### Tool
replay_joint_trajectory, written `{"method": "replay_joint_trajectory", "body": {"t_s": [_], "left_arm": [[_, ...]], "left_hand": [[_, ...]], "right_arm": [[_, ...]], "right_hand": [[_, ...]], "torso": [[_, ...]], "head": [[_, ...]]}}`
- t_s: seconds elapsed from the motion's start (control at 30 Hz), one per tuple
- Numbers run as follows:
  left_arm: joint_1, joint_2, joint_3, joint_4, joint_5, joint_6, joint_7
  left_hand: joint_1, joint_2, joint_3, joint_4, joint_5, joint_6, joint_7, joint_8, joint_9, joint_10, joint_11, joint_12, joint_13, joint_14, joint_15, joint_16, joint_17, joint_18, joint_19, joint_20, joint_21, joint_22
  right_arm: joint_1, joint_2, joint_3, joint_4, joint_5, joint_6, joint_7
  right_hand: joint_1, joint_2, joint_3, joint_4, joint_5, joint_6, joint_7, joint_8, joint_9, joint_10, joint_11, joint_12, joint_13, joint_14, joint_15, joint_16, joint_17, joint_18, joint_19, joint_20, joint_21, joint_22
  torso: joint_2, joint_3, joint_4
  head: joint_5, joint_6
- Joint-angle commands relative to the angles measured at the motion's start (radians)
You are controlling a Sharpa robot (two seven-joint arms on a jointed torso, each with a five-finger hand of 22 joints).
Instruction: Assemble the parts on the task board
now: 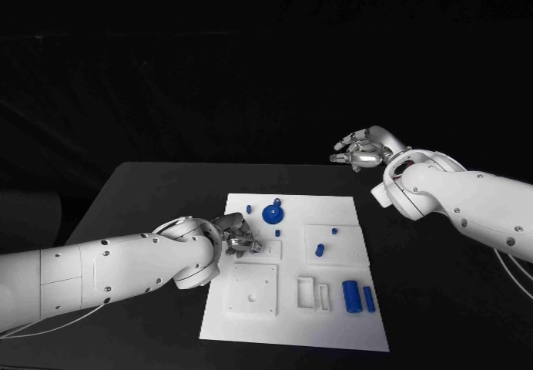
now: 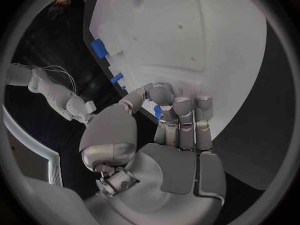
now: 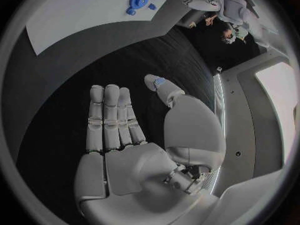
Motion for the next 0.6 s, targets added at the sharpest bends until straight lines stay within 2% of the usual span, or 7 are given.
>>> {"method": "replay_joint_trajectory", "body": {"t_s": [0.03,0.6], "left_arm": [[-0.006,0.011,-0.004,0.004,0.009,0.067,-0.005],[-0.003,0.017,-0.003,-0.002,0.021,0.083,-0.012]], "left_hand": [[0.005,0.014,0.002,-0.007,-0.007,0.175,-0.110,0.006,0.000,-0.042,-0.032,0.004,-0.002,-0.002,-0.016,0.005,-0.003,0.002,-0.004,-0.149,0.004,-0.002],[0.005,0.018,0.005,-0.008,-0.023,0.169,-0.109,0.006,0.000,-0.045,-0.032,0.004,-0.011,-0.005,-0.016,0.006,-0.011,0.002,-0.005,-0.148,0.007,-0.005]], "right_arm": [[0.001,0.002,0.000,0.000,-0.001,0.015,0.005],[0.000,0.006,0.000,-0.005,-0.001,0.017,0.005]], "right_hand": [[0.001,0.010,-0.003,-0.002,0.007,-0.002,0.008,0.004,0.001,-0.007,-0.002,0.007,-0.002,-0.010,0.000,0.004,-0.001,0.016,0.008,-0.003,-0.006,0.002],[0.004,0.013,-0.002,-0.005,0.014,-0.002,0.008,0.004,0.001,-0.008,-0.002,0.010,-0.006,-0.011,0.000,0.006,-0.003,0.016,0.008,-0.003,-0.009,0.004]], "torso": [[0.000,-0.0001,-0.0001],[0.000,0.0009,0.0001]], "head": [[-0.002,-0.002],[-0.004,-0.003]]}}
